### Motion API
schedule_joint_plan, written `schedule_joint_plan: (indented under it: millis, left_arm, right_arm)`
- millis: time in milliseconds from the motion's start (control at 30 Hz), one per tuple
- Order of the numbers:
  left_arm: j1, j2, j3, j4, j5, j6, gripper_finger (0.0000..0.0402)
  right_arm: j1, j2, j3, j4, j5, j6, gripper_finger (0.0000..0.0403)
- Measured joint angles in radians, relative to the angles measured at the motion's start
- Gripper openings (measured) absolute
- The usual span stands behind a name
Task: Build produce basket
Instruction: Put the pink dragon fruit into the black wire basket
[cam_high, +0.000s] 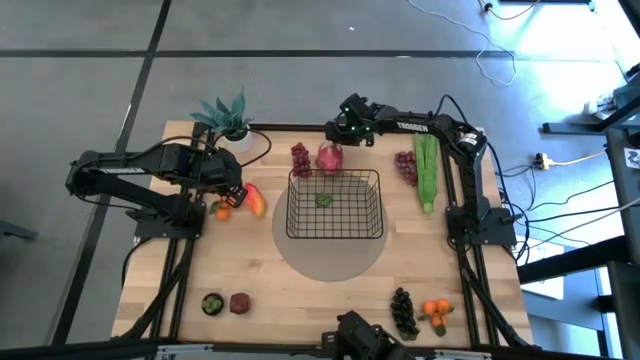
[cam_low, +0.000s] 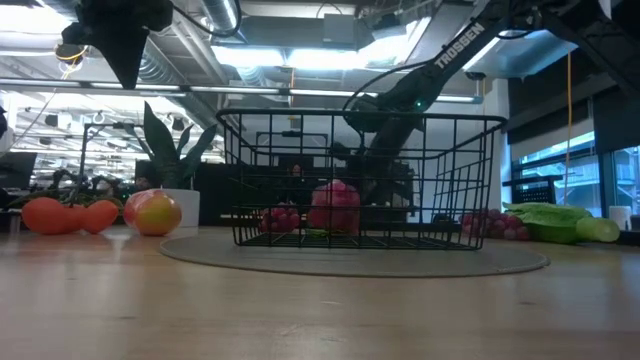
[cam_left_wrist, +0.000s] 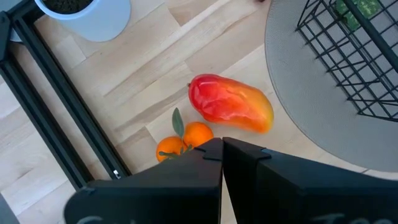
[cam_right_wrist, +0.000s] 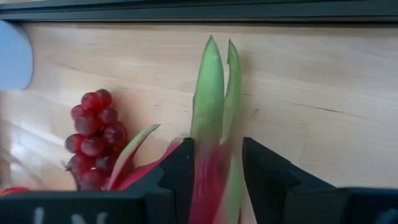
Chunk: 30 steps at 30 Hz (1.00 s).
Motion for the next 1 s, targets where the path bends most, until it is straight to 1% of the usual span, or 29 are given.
schedule_joint_plan:
  millis: [200,333,400,500,700,867,1000]
  left_arm:
    - [0.000,0.000,0.000,0.000,0.000,0.000,0.0000]
    - [0.000,0.000,0.000,0.000,0.000,0.000,0.0000]
    - [0.000,0.000,0.000,0.000,0.000,0.000,0.0000]
    - [0.000,0.000,0.000,0.000,0.000,0.000,0.0000]
    - [0.000,0.000,0.000,0.000,0.000,0.000,0.0000]
    - [0.000,0.000,0.000,0.000,0.000,-0.001,0.0000]
    - [0.000,0.000,0.000,0.000,0.001,-0.001,0.0000]
  right_arm:
    - [0.000,0.000,0.000,0.047,-0.069,-0.028,0.0119]
    - [0.001,0.000,0.000,0.034,-0.073,-0.038,0.0119]
    - [0.001,0.000,0.000,0.023,-0.062,-0.056,0.0119]
    - [0.008,0.000,0.000,0.005,-0.017,-0.060,0.0119]
    - [0.026,0.010,0.000,0.019,0.011,-0.089,0.0118]
    - [0.029,0.030,-0.001,0.018,-0.009,-0.098,0.0094]
    - [0.029,0.030,-0.001,0.020,-0.010,-0.147,0.0050]
